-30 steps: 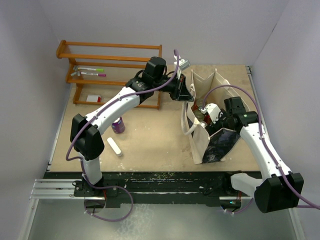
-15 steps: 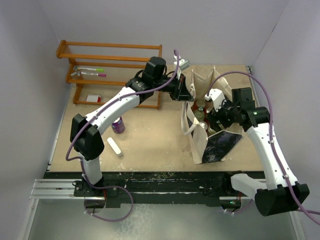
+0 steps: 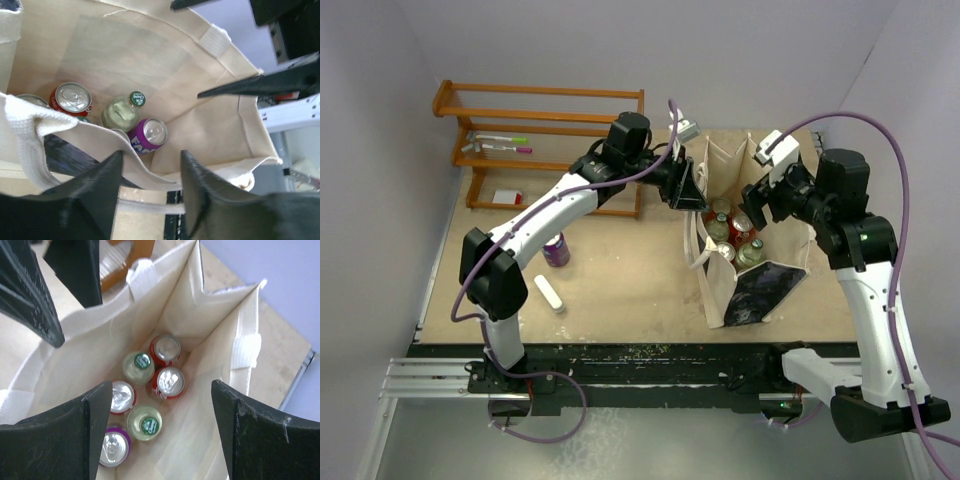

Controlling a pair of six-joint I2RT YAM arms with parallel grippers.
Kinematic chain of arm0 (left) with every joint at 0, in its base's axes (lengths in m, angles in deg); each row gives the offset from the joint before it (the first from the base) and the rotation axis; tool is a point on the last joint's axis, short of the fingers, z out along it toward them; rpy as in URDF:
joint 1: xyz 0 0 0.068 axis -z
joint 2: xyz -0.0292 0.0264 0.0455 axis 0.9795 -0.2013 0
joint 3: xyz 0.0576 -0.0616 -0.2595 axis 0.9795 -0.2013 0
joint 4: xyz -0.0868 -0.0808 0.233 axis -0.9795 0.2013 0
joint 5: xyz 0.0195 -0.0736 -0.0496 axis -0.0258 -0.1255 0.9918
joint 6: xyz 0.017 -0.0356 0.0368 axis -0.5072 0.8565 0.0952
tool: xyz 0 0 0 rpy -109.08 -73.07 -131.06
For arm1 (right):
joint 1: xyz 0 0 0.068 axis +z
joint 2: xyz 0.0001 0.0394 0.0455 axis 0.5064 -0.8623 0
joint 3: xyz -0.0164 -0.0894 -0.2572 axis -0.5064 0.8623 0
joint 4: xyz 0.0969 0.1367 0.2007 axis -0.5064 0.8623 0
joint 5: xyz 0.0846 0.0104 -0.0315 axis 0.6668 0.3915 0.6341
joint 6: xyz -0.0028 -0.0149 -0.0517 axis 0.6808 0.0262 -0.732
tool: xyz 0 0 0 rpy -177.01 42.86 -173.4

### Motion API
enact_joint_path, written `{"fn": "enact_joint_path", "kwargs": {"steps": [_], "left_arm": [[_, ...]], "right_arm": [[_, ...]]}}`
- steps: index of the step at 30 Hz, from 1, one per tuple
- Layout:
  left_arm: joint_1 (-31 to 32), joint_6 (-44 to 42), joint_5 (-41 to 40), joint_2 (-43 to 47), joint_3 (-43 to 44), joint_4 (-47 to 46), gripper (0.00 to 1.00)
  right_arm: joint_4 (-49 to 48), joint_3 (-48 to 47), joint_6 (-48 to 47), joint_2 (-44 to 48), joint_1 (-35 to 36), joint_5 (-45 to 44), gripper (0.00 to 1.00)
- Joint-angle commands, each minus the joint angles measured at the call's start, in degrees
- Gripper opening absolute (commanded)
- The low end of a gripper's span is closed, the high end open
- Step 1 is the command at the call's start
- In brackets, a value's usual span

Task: Place the beverage into the canvas bag
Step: Place the drink in the canvas bag, then move the drink to the center of the board.

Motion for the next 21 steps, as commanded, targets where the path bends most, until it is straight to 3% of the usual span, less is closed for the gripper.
{"fn": "enact_joint_path", "kwargs": {"steps": [1, 6, 10, 14, 18, 21], "left_arm": [[-1.72, -4.84, 4.46, 4.94, 1.8, 0.38, 0.66], [-4.6, -16.11, 3.29, 10.51, 1.91, 8.07, 0.85], [-9.32, -24.99, -1.21, 16.08, 0.29, 15.27, 0.93], [-13.26, -35.21, -13.01, 22.15, -2.94, 22.96, 1.0], [-16.52, -39.38, -25.05, 26.67, -8.8, 26.96, 0.99], [-21.43, -38.43, -29.77, 27.47, -11.77, 30.27, 0.99]], "right_arm": [[-6.01, -4.32, 1.8, -0.44, -0.14, 5.9, 0.81], [-6.85, -7.43, 2.04, -2.03, -0.05, 10.69, 0.8], [-6.66, -9.02, 2.59, -2.81, -0.05, 12.68, 0.8], [-5.55, -10.17, 2.61, -3.15, -0.05, 13.97, 0.8], [-4.13, -10.87, 2.1, -3.82, -0.05, 15.23, 0.8], [-3.83, -11.11, 1.99, -4.1, -0.03, 15.58, 0.8]]}}
